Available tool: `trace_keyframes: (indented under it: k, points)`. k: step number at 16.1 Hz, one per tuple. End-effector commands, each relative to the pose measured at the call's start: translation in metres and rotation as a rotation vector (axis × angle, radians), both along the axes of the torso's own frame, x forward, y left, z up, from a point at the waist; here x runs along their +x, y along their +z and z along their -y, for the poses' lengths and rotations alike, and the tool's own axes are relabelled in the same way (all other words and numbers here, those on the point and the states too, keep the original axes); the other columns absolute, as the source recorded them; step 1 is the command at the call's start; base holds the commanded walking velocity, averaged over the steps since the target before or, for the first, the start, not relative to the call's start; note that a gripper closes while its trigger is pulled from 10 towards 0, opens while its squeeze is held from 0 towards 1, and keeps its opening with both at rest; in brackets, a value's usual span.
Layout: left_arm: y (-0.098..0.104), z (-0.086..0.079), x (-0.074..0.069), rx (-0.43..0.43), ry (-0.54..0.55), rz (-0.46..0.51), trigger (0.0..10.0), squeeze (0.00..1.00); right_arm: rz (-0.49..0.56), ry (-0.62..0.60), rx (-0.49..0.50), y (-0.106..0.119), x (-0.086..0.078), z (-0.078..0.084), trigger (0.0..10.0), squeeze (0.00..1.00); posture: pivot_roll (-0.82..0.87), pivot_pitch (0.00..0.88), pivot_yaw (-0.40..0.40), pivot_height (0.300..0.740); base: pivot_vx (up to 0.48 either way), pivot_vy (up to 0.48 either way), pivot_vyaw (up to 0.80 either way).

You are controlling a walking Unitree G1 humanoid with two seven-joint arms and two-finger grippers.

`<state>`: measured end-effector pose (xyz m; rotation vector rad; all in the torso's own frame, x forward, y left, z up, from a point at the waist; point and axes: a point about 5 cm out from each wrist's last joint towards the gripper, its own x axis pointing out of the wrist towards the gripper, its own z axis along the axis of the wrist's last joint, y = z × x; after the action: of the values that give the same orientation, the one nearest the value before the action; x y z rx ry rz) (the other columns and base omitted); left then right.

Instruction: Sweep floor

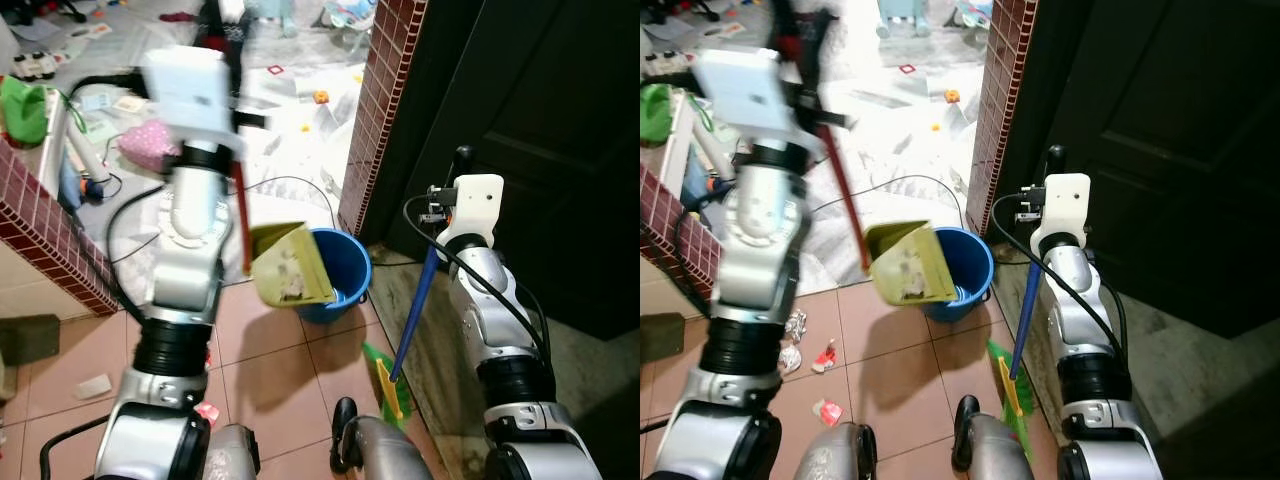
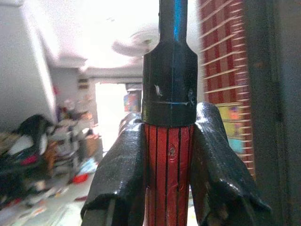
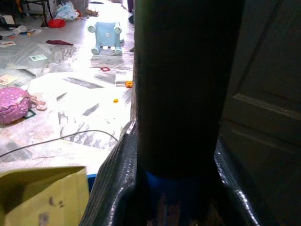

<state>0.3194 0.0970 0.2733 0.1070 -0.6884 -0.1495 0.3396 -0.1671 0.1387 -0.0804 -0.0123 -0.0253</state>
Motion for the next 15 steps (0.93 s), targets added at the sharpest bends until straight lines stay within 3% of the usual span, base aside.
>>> trace_keyframes:
  k: [1, 4, 6, 11, 15]
  points:
    - [-0.004, 0.02, -0.006, 0.054, -0.077, 0.029, 10.0, 0.0, 0.033, 0.002, -0.005, 0.006, 0.0, -0.001, 10.0, 0.0, -0.03, 0.138, -0.004, 0.74, 0.0, 0.0, 0.0]
    - [-0.007, 0.043, -0.012, 0.126, -0.17, 0.063, 10.0, 0.0, 0.033, 0.003, -0.004, 0.005, -0.001, -0.003, 10.0, 0.0, -0.04, 0.14, -0.001, 0.74, 0.0, 0.0, 0.0]
    - [-0.008, 0.064, -0.019, 0.229, -0.279, 0.12, 10.0, 0.0, 0.037, -0.002, -0.007, 0.006, -0.001, -0.001, 10.0, 0.0, -0.04, 0.143, -0.002, 0.74, 0.0, 0.0, 0.0]
    - [-0.018, 0.087, -0.031, 0.379, -0.452, 0.154, 10.0, 0.0, 0.042, -0.001, -0.01, 0.006, -0.001, -0.002, 10.0, 0.0, -0.04, 0.146, -0.002, 0.74, 0.0, 0.0, 0.0]
    - [-0.021, 0.091, -0.038, 0.436, -0.502, 0.189, 10.0, 0.0, 0.044, -0.001, -0.007, 0.006, -0.001, -0.004, 10.0, 0.0, -0.02, 0.142, 0.01, 0.74, 0.0, 0.0, 0.0]
